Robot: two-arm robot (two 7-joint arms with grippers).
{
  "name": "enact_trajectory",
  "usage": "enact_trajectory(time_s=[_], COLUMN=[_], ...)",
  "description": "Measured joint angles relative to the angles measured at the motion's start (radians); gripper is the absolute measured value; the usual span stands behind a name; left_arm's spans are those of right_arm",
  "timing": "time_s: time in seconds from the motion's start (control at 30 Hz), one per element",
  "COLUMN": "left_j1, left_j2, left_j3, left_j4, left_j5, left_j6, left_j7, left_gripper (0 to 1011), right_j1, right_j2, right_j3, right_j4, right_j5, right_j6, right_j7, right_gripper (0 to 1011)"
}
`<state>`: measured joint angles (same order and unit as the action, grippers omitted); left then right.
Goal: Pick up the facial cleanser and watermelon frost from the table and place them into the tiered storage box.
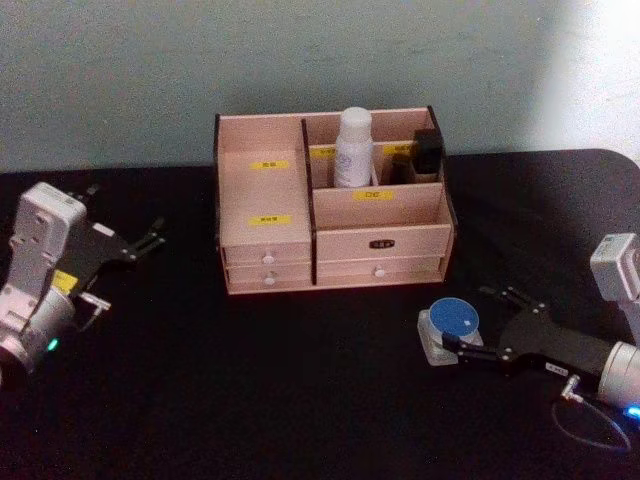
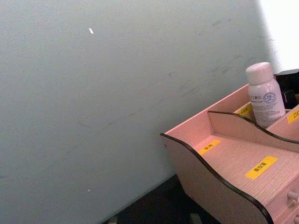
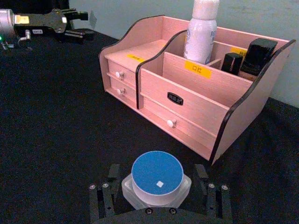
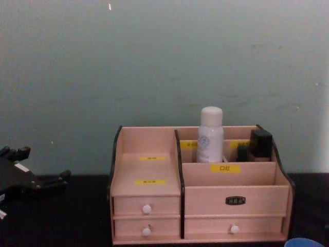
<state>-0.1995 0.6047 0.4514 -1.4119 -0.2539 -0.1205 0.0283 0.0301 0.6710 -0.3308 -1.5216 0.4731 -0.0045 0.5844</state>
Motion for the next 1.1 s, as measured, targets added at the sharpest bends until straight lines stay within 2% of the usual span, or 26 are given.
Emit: enact_trajectory(time_s=[1.1], left_j1=[0.0], left_j2=[0.0], left_j3=[0.0], left_j4=[0.0], left_j5=[0.0], left_j6=[0.0], left_j7=[0.0], left_gripper=[1001], right_j1=[0.019], right_j2=[-0.004], right_j3=[-0.023], right_j4=[0.029], right_j5=[-0.009], right_j6=[0.021], right_j7=[0.007], right_gripper=[1002])
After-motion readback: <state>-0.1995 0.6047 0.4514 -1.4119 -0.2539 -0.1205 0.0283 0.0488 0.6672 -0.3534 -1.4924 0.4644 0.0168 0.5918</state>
